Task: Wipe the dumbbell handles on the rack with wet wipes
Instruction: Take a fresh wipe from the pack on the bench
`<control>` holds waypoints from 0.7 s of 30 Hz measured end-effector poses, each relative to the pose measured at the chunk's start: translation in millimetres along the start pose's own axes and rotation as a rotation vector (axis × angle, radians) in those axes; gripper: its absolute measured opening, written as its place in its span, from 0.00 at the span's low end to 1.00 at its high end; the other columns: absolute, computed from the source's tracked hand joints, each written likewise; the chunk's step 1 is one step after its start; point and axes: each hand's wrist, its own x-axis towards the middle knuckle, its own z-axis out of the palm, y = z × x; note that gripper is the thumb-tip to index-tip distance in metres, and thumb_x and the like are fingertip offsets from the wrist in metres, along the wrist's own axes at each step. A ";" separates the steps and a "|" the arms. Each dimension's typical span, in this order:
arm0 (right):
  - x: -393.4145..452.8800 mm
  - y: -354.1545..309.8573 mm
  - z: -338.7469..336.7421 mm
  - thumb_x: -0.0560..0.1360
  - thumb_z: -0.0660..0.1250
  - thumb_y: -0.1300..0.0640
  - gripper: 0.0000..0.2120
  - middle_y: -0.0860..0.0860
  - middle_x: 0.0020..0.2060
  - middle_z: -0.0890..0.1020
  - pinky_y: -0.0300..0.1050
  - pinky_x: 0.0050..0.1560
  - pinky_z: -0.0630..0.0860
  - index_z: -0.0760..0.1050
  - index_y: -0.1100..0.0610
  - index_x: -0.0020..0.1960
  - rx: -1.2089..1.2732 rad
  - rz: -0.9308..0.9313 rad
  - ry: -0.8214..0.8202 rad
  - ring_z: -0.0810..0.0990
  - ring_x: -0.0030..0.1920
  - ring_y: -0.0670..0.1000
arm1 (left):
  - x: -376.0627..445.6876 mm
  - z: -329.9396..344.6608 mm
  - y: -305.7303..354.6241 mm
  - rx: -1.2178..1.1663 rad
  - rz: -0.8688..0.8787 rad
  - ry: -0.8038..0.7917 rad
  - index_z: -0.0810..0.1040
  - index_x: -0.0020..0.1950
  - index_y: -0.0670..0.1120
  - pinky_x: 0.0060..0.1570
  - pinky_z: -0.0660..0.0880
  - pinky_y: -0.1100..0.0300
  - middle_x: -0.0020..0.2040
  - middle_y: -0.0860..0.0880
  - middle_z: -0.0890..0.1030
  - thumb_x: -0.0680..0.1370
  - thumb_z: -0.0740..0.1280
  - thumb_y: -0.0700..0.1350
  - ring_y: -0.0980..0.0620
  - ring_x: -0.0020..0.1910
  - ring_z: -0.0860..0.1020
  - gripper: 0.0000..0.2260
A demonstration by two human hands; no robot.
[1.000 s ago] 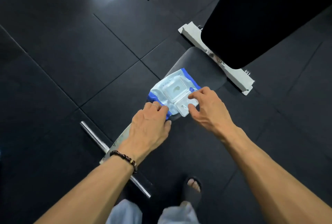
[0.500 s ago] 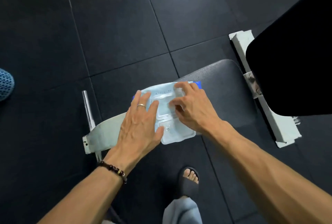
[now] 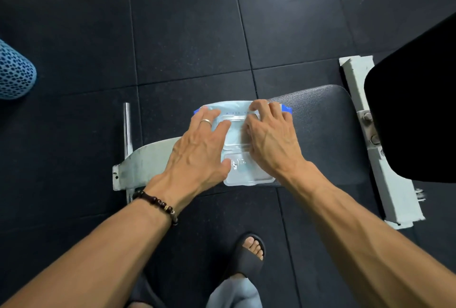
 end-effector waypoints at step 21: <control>-2.6 24.7 -42.3 0.81 0.57 0.61 0.07 0.47 0.43 0.73 0.43 0.45 0.70 0.73 0.55 0.50 0.753 0.310 -0.148 0.71 0.40 0.44 | 6.0 -9.2 14.3 0.058 -0.022 -0.083 0.64 0.73 0.51 0.64 0.67 0.52 0.76 0.47 0.59 0.71 0.72 0.50 0.47 0.76 0.54 0.33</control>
